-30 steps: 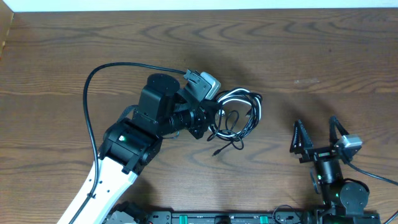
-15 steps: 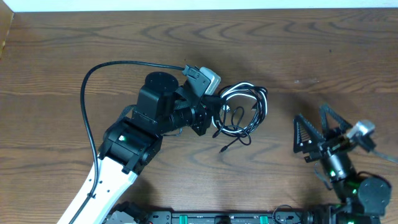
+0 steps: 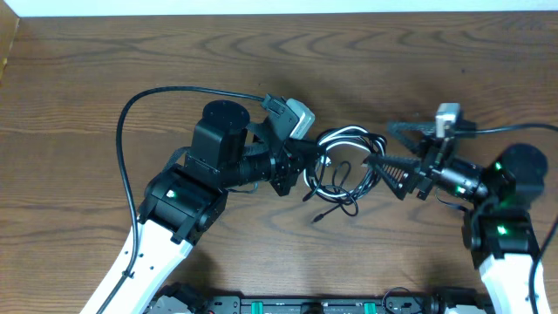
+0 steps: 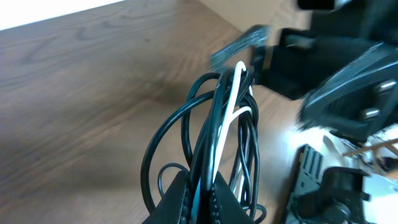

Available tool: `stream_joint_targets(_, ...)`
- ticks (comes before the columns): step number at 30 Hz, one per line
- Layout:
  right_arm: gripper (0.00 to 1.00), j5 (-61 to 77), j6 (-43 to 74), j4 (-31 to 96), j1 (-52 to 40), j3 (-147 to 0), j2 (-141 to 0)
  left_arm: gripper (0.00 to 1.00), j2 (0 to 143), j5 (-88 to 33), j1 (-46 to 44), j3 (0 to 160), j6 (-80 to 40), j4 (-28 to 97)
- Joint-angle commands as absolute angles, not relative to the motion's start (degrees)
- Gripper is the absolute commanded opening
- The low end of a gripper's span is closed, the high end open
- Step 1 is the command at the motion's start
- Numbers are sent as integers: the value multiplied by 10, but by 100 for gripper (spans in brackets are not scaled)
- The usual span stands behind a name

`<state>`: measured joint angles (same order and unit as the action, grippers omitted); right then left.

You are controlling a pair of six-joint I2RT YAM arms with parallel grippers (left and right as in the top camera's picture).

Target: Untangle cables

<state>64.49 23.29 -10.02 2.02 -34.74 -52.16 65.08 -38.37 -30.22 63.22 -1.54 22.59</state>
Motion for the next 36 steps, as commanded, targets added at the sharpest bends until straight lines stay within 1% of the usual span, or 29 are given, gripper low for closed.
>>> stream_joint_targets(1, 99, 757, 129, -100, 20, -360, -563, 8, 643, -441, -303, 631, -15, 224)
stream_joint_targets(7, 99, 764, 89, -104, -15, -360, -593, 8, 643, -458, -303, 631, -11, 224)
stream_joint_targets(10, 99, 741, 90, -122, -30, -360, -592, 8, 643, -453, -303, 631, 4, 224)
stream_joint_targets(15, 99, 703, 107, -124, -37, -360, -592, 8, 643, -341, -303, 631, 3, 230)
stream_joint_targets(20, 99, 684, 119, -124, -37, -360, -592, 7, 643, -273, -303, 631, 2, 246)
stream_joint_targets(26, 99, 677, 119, -124, -37, -360, -592, 7, 643, -310, -303, 631, 1, 251)
stream_joint_targets(31, 99, 677, 120, -124, -37, -360, -592, 7, 643, -316, -303, 631, 1, 252)
stream_joint_targets(36, 99, 683, 155, -124, -37, -360, -592, 8, 643, -324, -303, 631, 1, 252)
